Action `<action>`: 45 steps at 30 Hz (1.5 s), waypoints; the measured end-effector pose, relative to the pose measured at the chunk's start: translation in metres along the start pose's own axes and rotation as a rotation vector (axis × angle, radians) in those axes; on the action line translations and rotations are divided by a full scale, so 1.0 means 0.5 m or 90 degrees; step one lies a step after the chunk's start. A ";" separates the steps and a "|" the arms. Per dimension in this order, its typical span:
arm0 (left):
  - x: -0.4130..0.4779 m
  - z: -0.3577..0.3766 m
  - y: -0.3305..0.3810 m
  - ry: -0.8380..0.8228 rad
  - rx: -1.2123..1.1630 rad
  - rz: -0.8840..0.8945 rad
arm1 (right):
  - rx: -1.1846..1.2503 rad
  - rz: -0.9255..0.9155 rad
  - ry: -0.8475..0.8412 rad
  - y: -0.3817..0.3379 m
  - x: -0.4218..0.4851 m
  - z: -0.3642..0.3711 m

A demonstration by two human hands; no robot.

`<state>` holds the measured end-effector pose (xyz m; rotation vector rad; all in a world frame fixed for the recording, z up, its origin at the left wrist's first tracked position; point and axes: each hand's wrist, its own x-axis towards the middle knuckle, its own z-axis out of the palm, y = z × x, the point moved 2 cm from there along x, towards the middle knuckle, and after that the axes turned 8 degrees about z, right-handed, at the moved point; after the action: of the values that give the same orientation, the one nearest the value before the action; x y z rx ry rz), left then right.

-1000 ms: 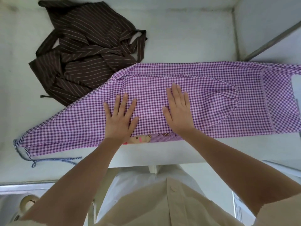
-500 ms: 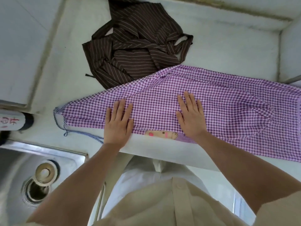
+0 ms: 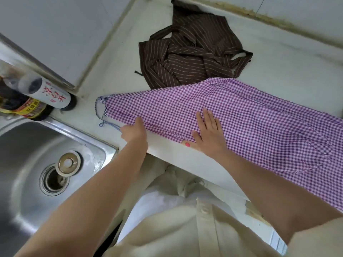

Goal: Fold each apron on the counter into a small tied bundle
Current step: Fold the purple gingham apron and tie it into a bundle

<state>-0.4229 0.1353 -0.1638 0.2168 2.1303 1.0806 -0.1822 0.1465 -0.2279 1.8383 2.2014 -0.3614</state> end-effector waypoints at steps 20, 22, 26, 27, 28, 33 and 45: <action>-0.055 0.102 0.069 -0.224 -0.033 0.240 | 0.171 0.025 -0.005 0.007 -0.020 -0.024; -0.092 0.137 0.085 -0.295 0.035 0.347 | 0.299 0.052 -0.013 0.011 -0.025 -0.043; -0.197 0.222 0.078 -0.394 0.182 0.574 | 0.618 0.149 0.033 0.056 -0.054 -0.086; -0.221 0.237 0.072 -0.407 0.233 0.615 | 0.686 0.176 0.052 0.070 -0.060 -0.094; -0.242 0.250 0.065 -0.416 0.279 0.664 | 0.768 0.208 0.049 0.082 -0.069 -0.103; -0.385 0.319 0.016 -0.534 0.431 0.907 | 1.166 0.336 0.073 0.200 -0.136 -0.132; -0.578 0.432 -0.137 -0.798 0.471 0.967 | 1.215 0.462 0.269 0.509 -0.271 -0.087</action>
<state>-0.0575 0.1004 -0.1454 2.3371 0.7827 0.3661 0.0902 0.0806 -0.1480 3.3461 0.5774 -2.5723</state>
